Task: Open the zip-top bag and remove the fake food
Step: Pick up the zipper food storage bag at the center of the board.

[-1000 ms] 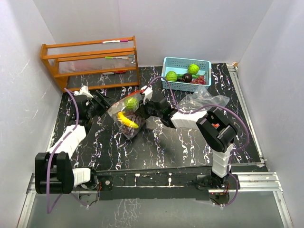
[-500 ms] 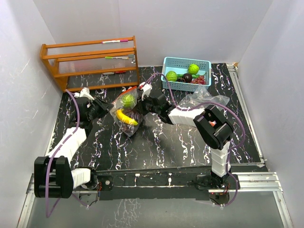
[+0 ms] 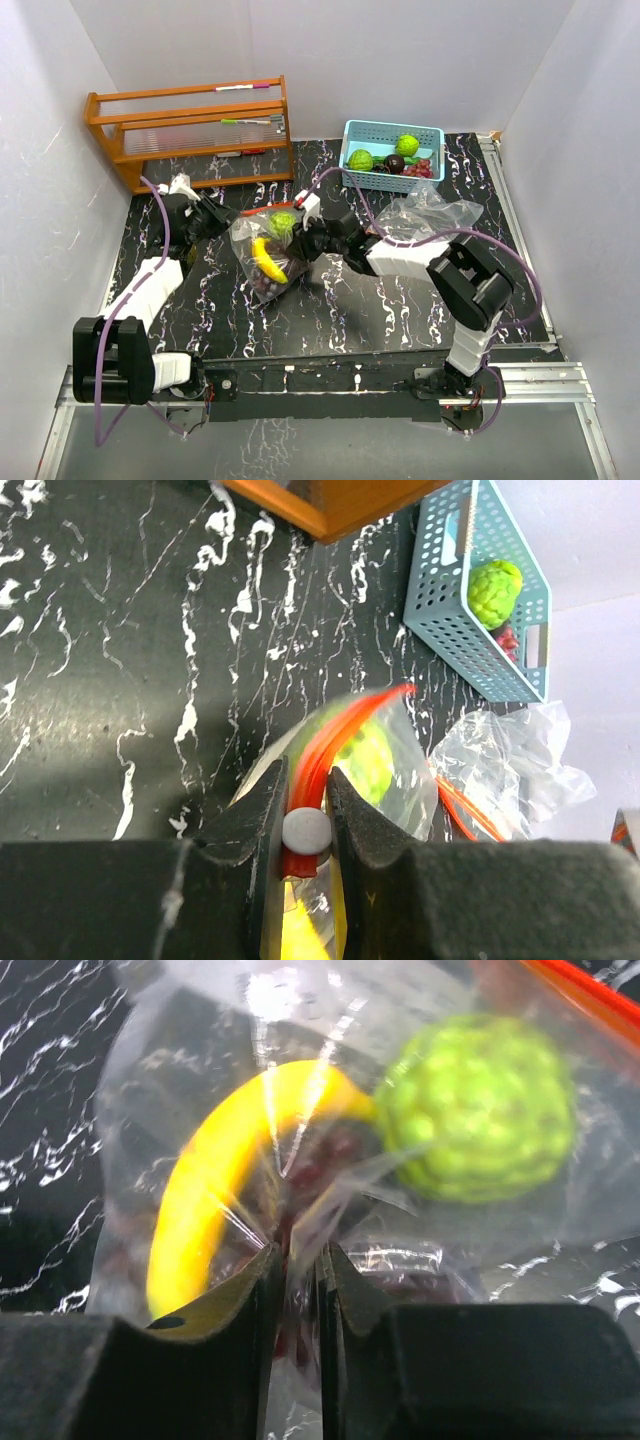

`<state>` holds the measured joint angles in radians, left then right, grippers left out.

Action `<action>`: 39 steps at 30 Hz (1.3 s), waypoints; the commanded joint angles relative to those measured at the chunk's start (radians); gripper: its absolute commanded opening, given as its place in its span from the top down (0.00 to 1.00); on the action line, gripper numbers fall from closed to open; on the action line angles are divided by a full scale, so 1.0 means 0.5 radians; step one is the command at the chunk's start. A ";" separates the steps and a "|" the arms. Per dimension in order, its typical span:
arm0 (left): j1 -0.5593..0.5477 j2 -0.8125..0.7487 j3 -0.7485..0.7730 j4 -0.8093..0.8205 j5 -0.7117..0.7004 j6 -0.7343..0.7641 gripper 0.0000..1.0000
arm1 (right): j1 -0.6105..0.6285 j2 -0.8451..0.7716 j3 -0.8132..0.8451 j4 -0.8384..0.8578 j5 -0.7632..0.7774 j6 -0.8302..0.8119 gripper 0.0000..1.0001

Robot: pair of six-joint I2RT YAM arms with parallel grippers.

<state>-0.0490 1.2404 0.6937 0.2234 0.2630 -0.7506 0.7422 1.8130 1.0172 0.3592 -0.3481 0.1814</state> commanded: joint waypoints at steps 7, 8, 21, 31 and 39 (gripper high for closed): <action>-0.005 0.069 0.213 0.338 0.387 0.197 1.00 | 0.243 -0.459 0.086 -0.241 0.149 -0.512 0.44; -0.004 0.075 0.227 0.331 0.420 0.212 1.00 | 0.241 -0.479 0.104 -0.243 0.191 -0.528 0.35; -0.007 0.135 0.344 0.360 0.919 0.233 1.00 | 0.054 -0.201 0.534 -0.169 0.321 -0.686 0.25; -0.006 0.097 0.332 0.392 0.976 0.177 1.00 | 0.056 0.065 0.739 -0.219 0.344 -0.653 0.39; -0.006 0.092 0.309 0.423 0.958 0.188 0.50 | -0.009 -0.060 0.691 -0.215 0.421 -0.479 0.91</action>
<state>-0.0498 1.3247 0.8326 0.3721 0.7208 -0.6491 0.7654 1.8542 1.3334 0.2100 -0.1654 -0.1116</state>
